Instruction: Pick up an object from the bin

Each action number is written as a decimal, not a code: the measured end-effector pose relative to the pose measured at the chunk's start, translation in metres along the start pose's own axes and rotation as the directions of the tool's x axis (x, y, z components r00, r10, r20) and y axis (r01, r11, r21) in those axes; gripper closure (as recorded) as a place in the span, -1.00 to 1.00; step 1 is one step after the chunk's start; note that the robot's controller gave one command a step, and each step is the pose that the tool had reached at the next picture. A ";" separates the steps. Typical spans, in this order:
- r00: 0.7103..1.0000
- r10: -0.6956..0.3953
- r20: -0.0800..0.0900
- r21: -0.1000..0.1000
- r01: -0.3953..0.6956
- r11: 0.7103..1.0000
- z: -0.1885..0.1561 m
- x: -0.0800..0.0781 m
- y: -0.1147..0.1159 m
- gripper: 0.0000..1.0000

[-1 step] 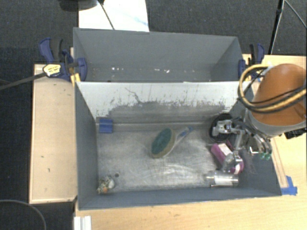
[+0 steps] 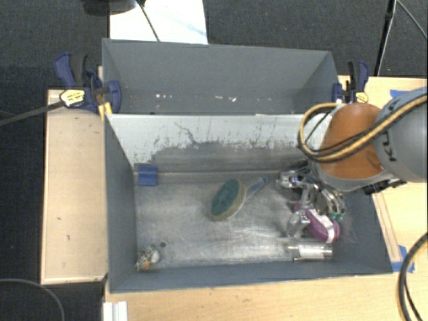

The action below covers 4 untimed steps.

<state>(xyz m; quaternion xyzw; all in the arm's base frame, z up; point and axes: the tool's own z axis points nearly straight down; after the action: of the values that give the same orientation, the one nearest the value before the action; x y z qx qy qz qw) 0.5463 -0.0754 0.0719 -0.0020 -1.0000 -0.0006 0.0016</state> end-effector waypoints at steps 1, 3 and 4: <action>0.999 0.031 0.016 -0.002 -0.031 1.000 -0.131 -0.026 0.066 -1.00; 0.972 -0.235 0.003 0.001 0.235 0.972 0.000 -0.037 0.140 -1.00; 0.972 -0.233 0.003 0.002 0.233 0.972 -0.001 -0.037 0.138 1.00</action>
Offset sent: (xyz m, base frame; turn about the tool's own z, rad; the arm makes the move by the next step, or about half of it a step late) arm 0.0232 0.0628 0.1252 0.0350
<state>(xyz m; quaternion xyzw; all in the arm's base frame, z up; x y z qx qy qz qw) 0.5836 0.0622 0.0728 0.1153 -0.9933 -0.0001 0.0001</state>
